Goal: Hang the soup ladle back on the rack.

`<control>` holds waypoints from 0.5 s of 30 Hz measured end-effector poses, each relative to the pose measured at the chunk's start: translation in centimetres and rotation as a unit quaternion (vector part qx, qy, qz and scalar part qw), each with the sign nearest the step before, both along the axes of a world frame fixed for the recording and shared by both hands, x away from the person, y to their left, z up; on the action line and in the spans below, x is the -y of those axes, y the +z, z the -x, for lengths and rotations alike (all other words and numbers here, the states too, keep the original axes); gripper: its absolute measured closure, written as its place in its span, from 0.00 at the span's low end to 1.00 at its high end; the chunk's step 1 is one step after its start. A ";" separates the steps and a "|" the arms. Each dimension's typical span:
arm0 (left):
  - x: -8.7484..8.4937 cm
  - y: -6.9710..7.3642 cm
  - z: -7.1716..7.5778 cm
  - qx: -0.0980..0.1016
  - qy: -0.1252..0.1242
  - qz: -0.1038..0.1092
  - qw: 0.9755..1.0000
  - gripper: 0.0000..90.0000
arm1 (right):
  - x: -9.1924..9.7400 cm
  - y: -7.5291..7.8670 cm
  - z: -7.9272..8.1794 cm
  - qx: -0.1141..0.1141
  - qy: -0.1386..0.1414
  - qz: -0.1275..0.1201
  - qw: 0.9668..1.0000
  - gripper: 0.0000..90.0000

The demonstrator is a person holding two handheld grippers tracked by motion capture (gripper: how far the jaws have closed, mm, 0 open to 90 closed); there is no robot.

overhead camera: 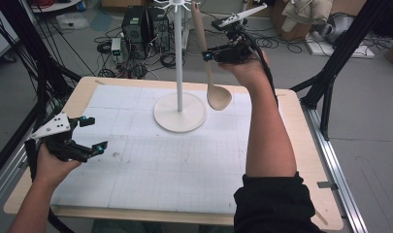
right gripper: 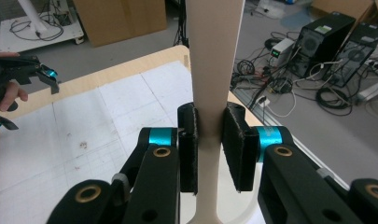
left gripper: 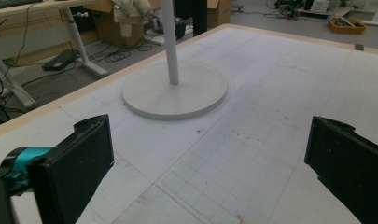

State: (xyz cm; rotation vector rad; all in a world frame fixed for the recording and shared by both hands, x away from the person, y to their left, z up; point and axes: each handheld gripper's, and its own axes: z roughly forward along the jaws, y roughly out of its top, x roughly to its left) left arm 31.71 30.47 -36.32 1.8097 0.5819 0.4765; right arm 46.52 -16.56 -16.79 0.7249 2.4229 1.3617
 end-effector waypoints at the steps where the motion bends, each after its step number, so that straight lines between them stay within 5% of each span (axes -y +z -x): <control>1: -0.2 0.0 -0.1 -0.001 0.001 0.000 1.000 0.02 | -0.1 -0.1 -0.1 -0.002 -0.003 0.003 1.000 0.86; 15: -0.7 -0.2 -0.1 -0.001 0.010 0.001 1.000 0.02 | 0.1 -1.1 -0.8 -0.012 -0.005 -0.006 1.000 0.86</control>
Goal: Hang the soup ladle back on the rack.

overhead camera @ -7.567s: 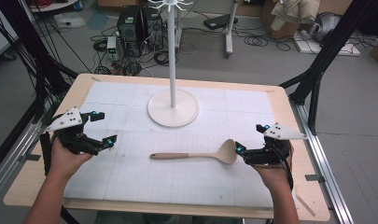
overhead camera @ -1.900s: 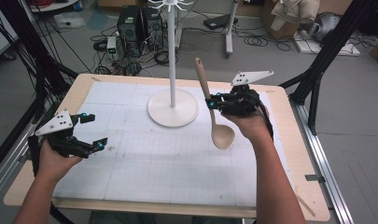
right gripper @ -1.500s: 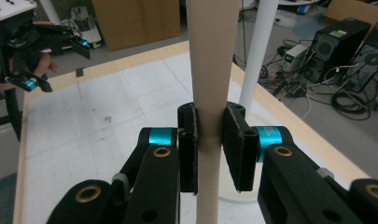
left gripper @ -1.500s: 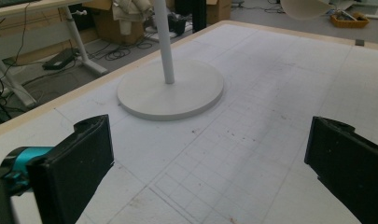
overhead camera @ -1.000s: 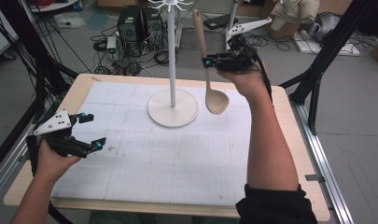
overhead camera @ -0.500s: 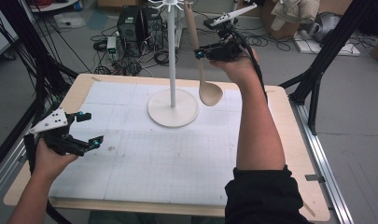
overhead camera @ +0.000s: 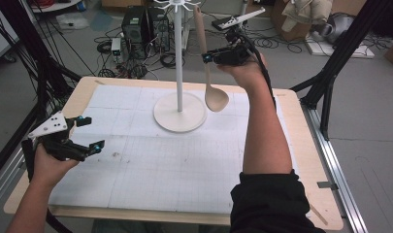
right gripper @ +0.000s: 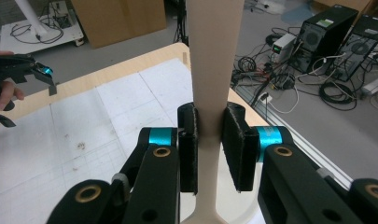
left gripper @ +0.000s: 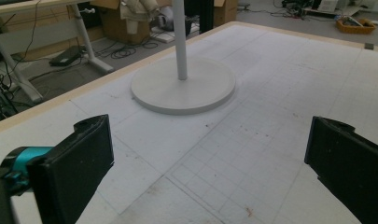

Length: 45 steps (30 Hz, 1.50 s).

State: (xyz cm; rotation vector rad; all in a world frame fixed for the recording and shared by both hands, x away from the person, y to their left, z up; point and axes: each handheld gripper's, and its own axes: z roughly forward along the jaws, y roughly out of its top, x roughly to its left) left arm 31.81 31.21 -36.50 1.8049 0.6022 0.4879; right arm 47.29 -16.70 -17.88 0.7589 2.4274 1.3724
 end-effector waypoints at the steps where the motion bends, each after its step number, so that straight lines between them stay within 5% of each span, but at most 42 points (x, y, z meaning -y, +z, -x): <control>1: 0.0 0.0 0.0 0.000 0.000 0.001 1.000 0.02 | 0.0 0.0 0.0 0.000 0.002 -0.002 1.000 0.86; 32: -0.9 -0.4 0.2 -0.003 0.008 0.004 1.000 0.02 | -2.3 -0.4 -1.8 -0.018 0.003 0.020 1.000 0.85; 40: -0.7 -0.4 0.3 -0.004 0.008 0.003 1.000 0.02 | -2.8 -1.4 -1.2 -0.002 -0.017 0.071 0.997 0.51; 45: -0.5 -0.3 0.4 -0.003 0.007 0.003 1.000 0.02 | -2.0 -2.0 -0.4 0.000 -0.019 0.059 0.998 0.45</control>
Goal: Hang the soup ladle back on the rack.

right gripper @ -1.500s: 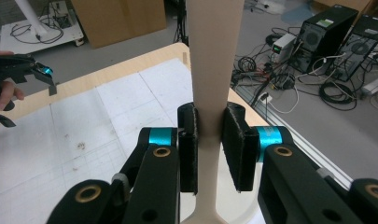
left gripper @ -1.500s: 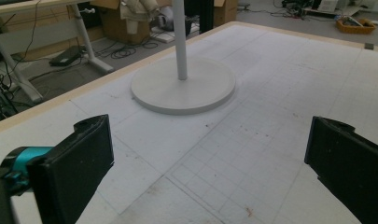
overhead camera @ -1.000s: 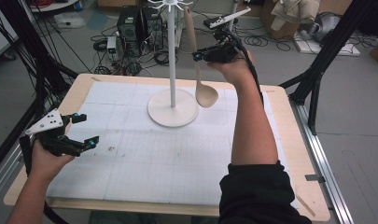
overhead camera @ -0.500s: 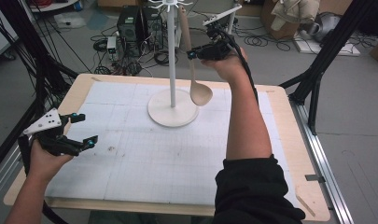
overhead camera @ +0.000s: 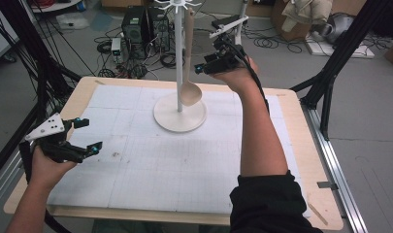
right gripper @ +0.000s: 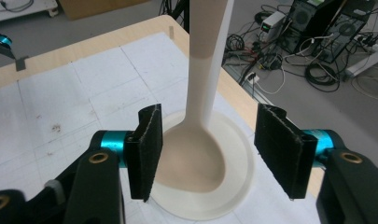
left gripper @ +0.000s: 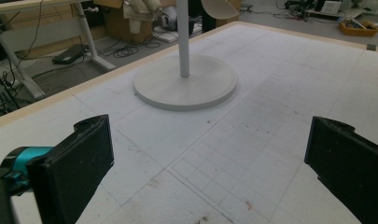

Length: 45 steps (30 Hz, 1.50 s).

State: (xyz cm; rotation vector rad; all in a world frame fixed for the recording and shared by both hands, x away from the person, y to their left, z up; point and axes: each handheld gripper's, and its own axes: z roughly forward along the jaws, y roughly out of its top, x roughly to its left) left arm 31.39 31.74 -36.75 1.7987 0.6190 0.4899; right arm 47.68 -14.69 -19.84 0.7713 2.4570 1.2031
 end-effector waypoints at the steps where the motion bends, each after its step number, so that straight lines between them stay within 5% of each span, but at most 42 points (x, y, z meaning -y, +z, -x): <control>1: 0.0 0.1 0.0 0.000 0.000 -0.001 1.000 0.02 | 0.3 -0.1 0.2 0.002 -0.001 -0.003 1.000 0.44; 9: 0.6 0.3 0.3 0.000 -0.005 0.006 1.000 0.02 | 2.9 -0.6 3.0 0.017 0.002 -0.018 1.000 0.40; 21: 1.6 0.6 0.4 -0.012 -0.018 0.011 1.000 0.02 | 7.5 -1.7 7.4 0.043 -0.009 -0.072 0.996 0.27; 30: 2.6 0.6 0.1 -0.018 -0.032 0.004 0.999 0.02 | 10.1 -4.0 10.5 0.073 -0.007 -0.119 0.990 0.17; 45: 3.3 0.2 -0.6 -0.021 -0.044 0.002 0.999 0.02 | 13.1 -9.8 14.2 0.066 -0.062 -0.159 0.983 0.10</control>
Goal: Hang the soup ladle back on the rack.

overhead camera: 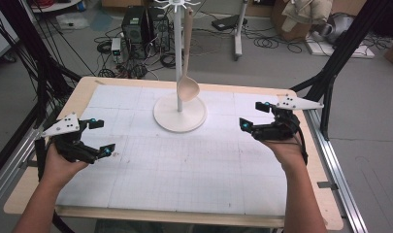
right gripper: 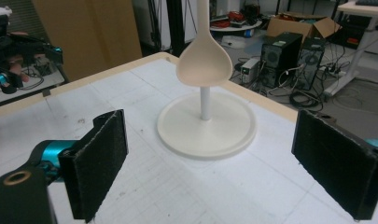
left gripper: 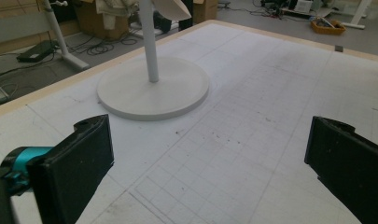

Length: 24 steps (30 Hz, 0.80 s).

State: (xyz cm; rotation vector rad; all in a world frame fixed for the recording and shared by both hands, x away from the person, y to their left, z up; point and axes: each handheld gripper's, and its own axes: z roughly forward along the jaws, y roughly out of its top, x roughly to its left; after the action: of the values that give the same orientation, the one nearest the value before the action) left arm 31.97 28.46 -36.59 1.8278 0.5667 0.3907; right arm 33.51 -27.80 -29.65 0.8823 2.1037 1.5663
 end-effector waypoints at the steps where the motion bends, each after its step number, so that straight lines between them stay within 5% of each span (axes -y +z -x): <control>1: 0.0 0.0 0.0 -0.001 0.000 0.000 1.000 0.02 | 0.2 -0.5 0.2 0.000 -0.003 -0.004 1.000 0.09; 4: 0.0 -0.2 -0.2 -0.002 0.000 0.002 1.000 0.02 | 0.3 -1.6 0.4 -0.010 -0.007 -0.011 1.000 0.02; 16: 0.1 -0.8 -0.5 -0.008 -0.002 0.005 1.000 0.02 | -0.4 -6.1 1.2 -0.038 -0.009 -0.007 0.999 0.02; 24: 0.2 -1.1 -0.4 -0.007 -0.001 0.011 1.000 0.02 | -0.3 -6.4 1.2 -0.042 -0.014 -0.012 0.999 0.02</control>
State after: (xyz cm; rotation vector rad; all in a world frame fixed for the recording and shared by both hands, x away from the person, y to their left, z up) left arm 32.36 28.22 -37.66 1.8116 0.5772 0.3700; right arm 32.31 -27.46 -36.09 0.9983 2.1255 1.5683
